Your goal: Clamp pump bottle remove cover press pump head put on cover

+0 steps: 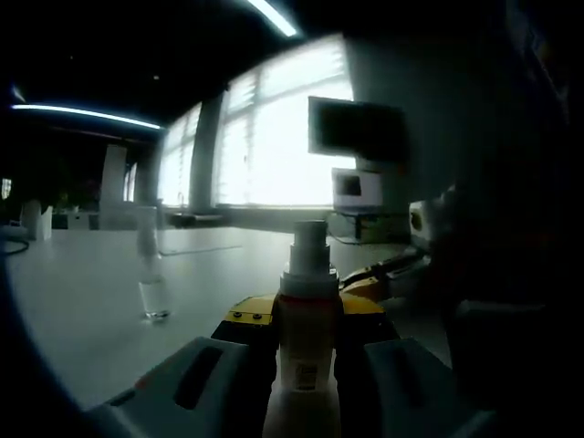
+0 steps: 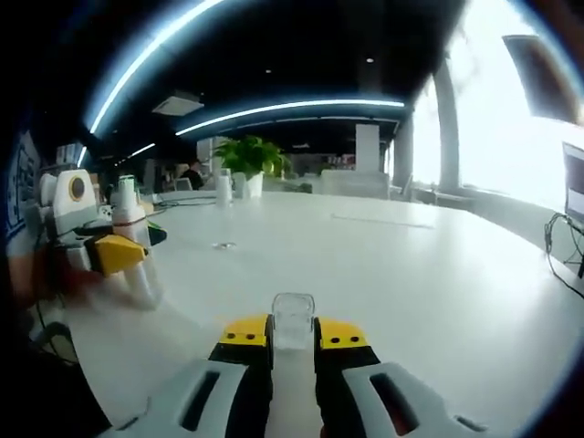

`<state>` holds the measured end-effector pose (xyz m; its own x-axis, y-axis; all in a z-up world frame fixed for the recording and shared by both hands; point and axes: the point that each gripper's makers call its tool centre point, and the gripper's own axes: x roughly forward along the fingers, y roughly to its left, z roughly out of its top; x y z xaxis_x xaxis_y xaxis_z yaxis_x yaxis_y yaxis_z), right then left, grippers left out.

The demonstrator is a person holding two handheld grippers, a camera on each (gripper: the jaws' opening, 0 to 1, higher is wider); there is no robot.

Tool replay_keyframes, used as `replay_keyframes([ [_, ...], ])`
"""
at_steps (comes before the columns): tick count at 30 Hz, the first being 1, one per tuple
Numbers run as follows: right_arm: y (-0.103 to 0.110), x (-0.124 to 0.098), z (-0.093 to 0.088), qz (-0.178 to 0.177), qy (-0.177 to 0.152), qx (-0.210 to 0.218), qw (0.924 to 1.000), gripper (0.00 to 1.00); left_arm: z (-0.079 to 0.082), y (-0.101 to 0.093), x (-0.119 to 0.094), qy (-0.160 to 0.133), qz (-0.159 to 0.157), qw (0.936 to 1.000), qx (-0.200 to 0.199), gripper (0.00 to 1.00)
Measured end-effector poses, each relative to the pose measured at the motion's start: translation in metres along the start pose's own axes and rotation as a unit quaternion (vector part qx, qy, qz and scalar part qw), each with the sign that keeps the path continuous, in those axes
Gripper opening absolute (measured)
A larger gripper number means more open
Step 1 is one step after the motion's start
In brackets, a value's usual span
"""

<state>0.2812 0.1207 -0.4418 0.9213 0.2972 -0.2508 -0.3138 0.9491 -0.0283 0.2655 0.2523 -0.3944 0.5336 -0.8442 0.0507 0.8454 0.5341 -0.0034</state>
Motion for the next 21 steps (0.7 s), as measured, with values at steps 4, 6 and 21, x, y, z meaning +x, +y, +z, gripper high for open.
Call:
replay_keyframes([
  [4,0.001,-0.001,0.001,0.003,-0.004,0.0,1.0,0.12,0.0,0.001,0.0,0.0,0.0,1.0,0.0,0.14],
  [6,0.001,-0.001,0.001,0.004,-0.006,0.001,1.0,0.12,0.0,0.0,0.0,0.0,0.0,1.0,0.0,0.14],
  [21,0.002,-0.014,0.018,0.003,-0.044,0.008,0.999,0.12,-0.001,0.002,0.0,0.0,0.0,1.0,0.0,0.14],
])
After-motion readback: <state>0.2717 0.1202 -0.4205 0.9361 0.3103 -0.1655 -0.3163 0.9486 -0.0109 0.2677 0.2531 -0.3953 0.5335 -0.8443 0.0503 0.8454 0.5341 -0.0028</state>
